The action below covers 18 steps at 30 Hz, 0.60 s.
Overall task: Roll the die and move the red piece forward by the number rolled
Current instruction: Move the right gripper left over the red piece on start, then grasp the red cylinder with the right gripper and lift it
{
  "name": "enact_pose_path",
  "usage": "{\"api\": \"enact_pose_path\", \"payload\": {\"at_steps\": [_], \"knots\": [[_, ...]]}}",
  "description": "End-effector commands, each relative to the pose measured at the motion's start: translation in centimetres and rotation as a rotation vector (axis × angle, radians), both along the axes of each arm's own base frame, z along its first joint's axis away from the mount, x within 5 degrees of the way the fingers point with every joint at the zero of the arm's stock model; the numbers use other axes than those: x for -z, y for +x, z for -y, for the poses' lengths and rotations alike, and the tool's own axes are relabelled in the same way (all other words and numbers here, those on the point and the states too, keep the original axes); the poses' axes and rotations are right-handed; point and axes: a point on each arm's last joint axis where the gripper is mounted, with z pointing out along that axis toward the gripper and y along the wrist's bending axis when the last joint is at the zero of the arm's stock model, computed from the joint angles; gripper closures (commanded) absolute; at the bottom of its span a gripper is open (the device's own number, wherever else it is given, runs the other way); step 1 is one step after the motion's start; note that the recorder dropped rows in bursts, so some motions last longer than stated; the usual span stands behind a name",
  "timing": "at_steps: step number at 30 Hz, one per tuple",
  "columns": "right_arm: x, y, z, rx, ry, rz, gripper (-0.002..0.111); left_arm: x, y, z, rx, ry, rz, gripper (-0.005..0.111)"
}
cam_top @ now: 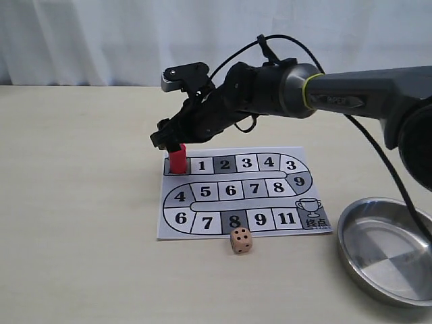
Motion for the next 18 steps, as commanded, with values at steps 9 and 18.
{"api": "enact_pose_path", "payload": {"at_steps": [9, 18], "knots": [[2.1, 0.9, -0.2, 0.028, 0.001, 0.038, 0.036, 0.0, 0.0, 0.0, -0.001, -0.011, 0.01, 0.107], [2.0, 0.0, -1.8, -0.03, -0.015, 0.073, 0.036, 0.0, 0.0, 0.0, -0.001, -0.011, 0.01, 0.107]]}}
